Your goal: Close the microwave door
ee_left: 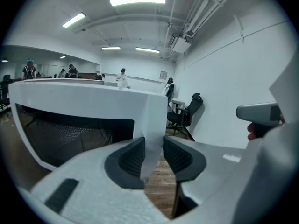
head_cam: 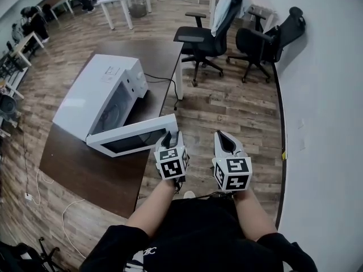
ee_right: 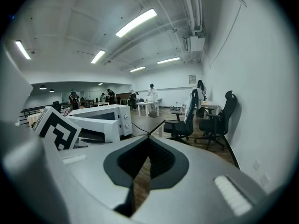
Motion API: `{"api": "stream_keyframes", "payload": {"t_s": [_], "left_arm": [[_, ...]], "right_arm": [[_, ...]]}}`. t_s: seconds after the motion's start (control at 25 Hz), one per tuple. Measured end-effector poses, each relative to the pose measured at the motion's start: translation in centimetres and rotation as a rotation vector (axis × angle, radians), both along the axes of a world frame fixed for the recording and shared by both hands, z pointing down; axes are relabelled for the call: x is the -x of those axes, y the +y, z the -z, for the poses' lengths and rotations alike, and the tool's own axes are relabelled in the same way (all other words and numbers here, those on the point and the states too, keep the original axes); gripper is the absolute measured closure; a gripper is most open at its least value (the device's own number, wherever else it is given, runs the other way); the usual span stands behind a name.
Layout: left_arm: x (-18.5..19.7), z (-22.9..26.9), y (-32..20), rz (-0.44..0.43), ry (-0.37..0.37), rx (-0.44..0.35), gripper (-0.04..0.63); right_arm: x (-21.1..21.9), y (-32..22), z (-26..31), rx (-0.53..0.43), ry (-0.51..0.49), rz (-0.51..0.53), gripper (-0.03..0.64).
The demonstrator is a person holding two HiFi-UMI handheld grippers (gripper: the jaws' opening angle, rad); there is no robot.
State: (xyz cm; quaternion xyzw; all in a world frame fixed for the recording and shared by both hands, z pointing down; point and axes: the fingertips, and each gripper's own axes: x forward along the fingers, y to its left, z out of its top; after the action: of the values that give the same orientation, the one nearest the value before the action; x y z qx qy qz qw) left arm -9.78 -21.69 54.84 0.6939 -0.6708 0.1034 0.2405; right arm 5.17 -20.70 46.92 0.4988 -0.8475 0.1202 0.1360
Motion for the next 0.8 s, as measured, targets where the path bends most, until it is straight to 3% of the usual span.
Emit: {"api": "stream_keyframes", "payload": {"t_s": [0.44,0.8], "left_arm": [[0.7,0.1,-2.0,0.021,-0.004,0.002,0.463],[2.3,0.1,-5.7,0.108,-0.011,0.009,0.465]], "right_arm": [[2.9,-3.6,0.9,-0.039,-0.036,0.069,0.607],[4.9,-9.0,-0.1,-0.016,-0.055,0.155,0.607]]}}
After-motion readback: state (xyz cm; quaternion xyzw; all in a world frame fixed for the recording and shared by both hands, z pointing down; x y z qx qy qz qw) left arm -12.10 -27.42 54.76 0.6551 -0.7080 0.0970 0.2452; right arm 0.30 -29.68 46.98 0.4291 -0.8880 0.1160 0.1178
